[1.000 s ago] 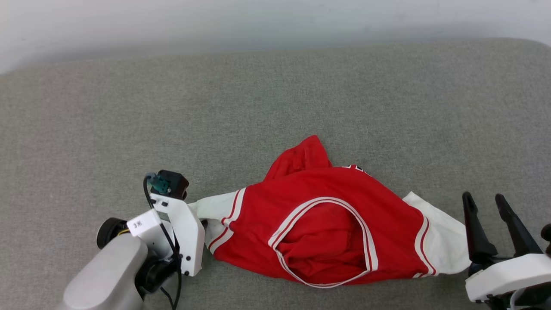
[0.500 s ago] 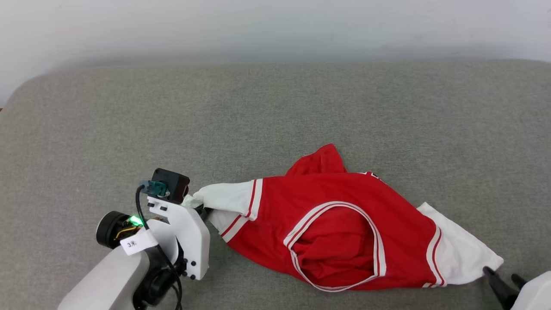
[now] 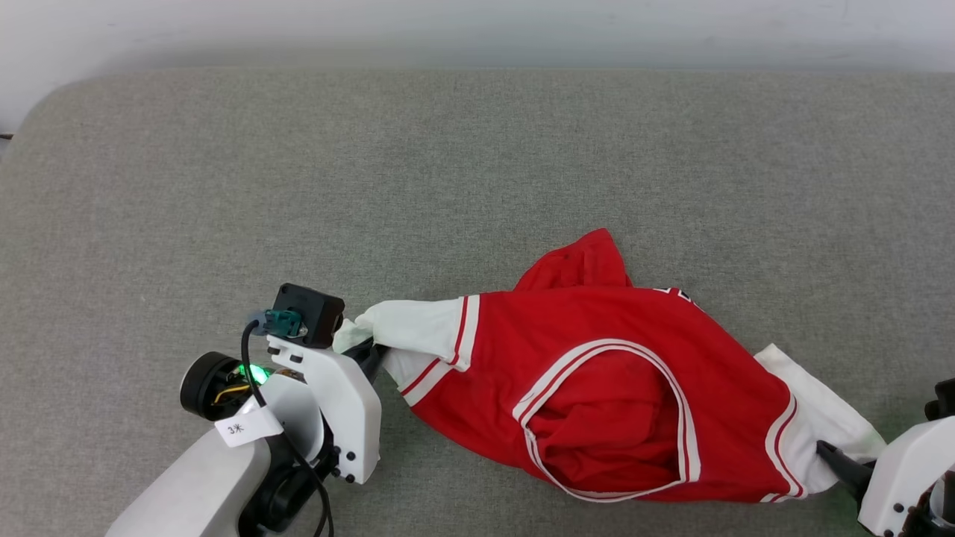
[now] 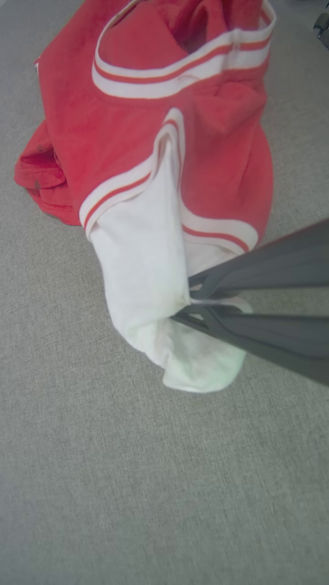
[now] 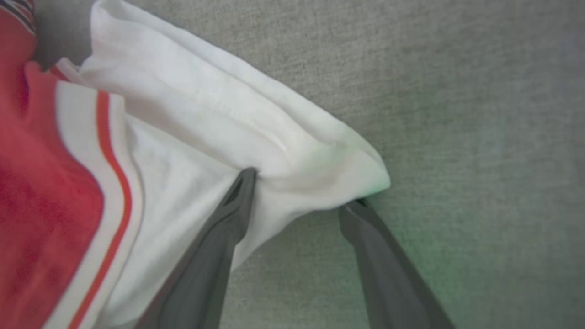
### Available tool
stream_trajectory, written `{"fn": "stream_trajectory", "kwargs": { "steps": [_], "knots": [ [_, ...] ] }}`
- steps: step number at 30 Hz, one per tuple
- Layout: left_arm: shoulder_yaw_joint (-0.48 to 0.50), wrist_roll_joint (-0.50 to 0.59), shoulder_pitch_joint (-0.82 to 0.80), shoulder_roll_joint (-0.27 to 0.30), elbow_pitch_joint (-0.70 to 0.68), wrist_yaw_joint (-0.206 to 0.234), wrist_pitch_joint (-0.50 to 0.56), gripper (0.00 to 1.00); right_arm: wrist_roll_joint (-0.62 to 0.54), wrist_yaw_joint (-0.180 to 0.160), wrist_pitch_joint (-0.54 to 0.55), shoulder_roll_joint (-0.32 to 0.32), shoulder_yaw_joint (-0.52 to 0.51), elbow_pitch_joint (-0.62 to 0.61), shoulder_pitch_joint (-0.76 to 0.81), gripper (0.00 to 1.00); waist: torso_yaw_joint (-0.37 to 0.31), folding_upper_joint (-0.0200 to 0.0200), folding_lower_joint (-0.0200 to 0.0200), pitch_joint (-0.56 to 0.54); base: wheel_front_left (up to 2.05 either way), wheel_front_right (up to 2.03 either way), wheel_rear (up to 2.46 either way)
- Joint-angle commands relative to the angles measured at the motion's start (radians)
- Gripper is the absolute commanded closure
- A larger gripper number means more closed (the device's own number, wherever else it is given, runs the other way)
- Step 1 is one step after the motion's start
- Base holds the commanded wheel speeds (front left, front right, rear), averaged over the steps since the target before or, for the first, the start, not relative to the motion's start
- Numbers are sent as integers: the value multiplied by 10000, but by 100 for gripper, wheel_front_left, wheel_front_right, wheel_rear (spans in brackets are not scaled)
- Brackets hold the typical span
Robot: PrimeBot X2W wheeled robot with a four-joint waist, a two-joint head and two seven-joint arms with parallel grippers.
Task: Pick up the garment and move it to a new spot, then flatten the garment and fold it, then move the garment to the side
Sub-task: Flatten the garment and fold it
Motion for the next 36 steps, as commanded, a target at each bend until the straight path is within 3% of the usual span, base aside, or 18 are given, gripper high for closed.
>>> {"fn": "stream_trajectory", "kwargs": {
  "steps": [1, 7, 16, 20, 28, 36],
  "knots": [
    [21, 15, -12, 18, -12, -14, -85, 100, 159, 32, 249, 492, 547, 619, 59, 100, 32, 0, 0, 27, 0, 0, 0],
    [116, 38, 163, 103, 34, 63, -316, 100, 35, 14, -144, 53, 141, 58, -120, 100, 11, 0, 0, -279, 0, 0, 0],
    [724, 33, -100, 376, -74, 306, -946, 100, -482, 12, -481, -504, -453, -2045, -724, 100, -188, 0, 0, -1126, 0, 0, 0],
    [1132, -96, -621, 444, 211, 202, -1138, 100, -770, 11, -523, -747, -383, -2343, -1431, 100, -242, 0, 0, -1360, 0, 0, 0],
    [1666, -411, -2623, 105, 2006, -431, -1403, 100, -1297, 9, -1115, -1177, 36, -1447, -3907, 100, -259, 0, 0, -1331, 0, 0, 0],
    [1832, -137, -5306, -361, 4116, -931, -1789, 100, -1667, 8, -1899, -1317, 309, 131, -6928, 100, -284, 0, 0, -421, 0, 0, 0]
  ]
}}
